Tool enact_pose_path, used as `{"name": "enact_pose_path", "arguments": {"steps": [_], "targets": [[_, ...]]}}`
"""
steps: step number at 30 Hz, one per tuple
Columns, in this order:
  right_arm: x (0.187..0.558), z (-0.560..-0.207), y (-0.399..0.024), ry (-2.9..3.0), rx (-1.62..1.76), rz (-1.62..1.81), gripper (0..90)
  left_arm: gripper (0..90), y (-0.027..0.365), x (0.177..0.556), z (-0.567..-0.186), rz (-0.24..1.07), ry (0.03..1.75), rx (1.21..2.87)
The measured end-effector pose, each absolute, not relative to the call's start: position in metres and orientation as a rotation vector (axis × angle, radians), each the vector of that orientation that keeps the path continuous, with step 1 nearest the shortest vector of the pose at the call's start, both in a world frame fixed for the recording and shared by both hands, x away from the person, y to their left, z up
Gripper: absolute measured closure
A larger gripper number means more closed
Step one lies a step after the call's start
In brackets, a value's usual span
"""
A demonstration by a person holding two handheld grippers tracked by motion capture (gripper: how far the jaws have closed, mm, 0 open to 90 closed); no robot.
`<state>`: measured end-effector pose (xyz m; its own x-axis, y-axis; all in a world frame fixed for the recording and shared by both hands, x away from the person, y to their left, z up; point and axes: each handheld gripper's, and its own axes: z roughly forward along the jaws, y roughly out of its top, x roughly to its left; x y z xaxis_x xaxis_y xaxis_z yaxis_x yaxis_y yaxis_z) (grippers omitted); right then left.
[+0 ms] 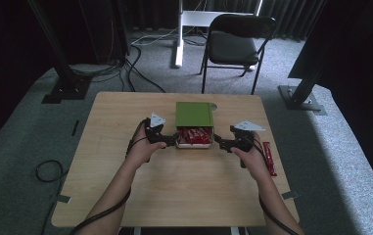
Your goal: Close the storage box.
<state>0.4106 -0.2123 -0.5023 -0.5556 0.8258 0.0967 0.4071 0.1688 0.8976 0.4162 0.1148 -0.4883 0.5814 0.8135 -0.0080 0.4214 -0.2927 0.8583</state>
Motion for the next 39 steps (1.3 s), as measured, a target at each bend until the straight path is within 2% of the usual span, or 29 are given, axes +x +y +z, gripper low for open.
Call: {"name": "enact_pose_path", "arguments": {"steps": [12,26,39], "targets": [[0.402,-0.508,-0.226,2.020,1.185,1.324,14.3,12.6,0.127,0.404,-0.487,0.635,1.001,1.904],[0.391,-0.512,-0.239,2.005,1.202,1.283,14.4,12.5,0.145,0.393,-0.494,0.632,1.051,1.916],[0.377,-0.533,-0.254,2.028,1.220,1.209,16.0,12.6,0.182,0.379,-0.506,0.662,1.140,1.898]]}}
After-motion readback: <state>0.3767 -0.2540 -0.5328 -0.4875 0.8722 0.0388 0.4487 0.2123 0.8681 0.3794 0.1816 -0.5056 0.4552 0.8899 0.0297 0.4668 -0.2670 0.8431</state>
